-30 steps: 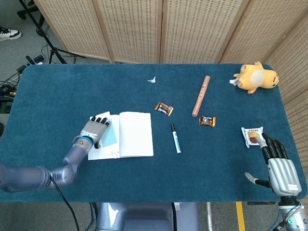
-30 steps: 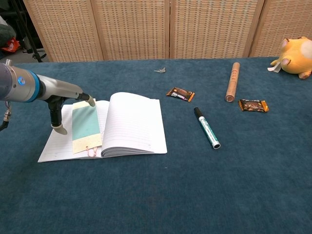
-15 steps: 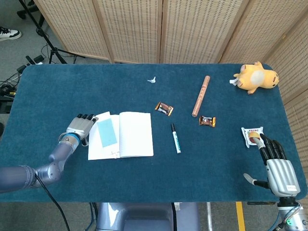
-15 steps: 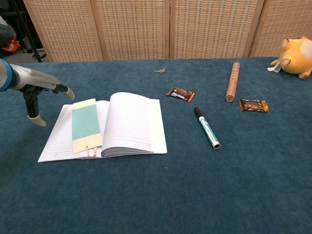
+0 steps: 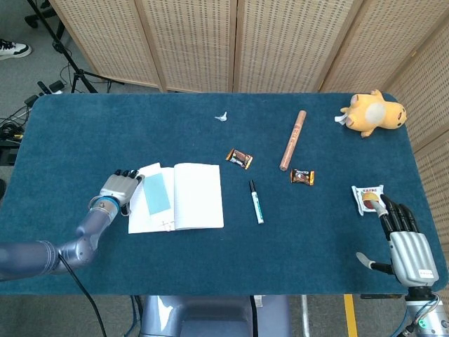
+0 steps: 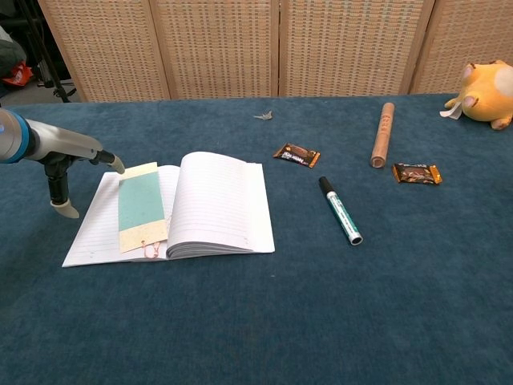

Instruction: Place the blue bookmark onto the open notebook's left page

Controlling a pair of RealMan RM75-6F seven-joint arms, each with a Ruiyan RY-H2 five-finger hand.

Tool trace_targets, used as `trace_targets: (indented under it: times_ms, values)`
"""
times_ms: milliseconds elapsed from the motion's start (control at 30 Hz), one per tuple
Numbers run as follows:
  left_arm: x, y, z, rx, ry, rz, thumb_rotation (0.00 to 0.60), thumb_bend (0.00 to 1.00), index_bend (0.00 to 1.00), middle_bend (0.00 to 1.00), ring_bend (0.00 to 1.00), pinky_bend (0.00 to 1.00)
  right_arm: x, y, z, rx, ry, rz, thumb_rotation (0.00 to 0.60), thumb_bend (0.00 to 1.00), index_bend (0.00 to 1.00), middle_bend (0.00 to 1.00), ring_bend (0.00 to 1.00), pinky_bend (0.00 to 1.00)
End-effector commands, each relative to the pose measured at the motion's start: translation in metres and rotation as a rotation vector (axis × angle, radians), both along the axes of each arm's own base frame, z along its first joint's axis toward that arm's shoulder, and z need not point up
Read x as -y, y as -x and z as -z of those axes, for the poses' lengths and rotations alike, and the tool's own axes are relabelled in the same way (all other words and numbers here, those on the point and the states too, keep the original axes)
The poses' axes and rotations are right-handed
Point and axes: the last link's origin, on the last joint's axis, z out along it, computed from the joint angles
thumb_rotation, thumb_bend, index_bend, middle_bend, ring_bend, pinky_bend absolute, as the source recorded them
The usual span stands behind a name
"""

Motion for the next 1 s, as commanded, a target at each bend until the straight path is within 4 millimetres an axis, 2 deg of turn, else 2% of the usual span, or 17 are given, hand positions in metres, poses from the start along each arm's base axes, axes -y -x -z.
trace_targets:
  times_ms: [33, 1000]
  values:
    - [-0.002, -0.002, 0.002, 0.005, -0.006, -0.002, 0.6, 0.25, 0.0, 0.0, 0.0, 0.0, 0.0, 0.0, 0.0, 0.001, 0.001, 0.0, 0.6, 0.1, 0.0, 0.0, 0.0, 0.0]
    - [-0.004, -0.015, 0.024, -0.021, 0.015, -0.001, 0.6, 0.25, 0.0, 0.0, 0.0, 0.0, 0.0, 0.002, -0.003, 0.009, 0.014, 0.001, 0.6, 0.1, 0.0, 0.0, 0.0, 0.0]
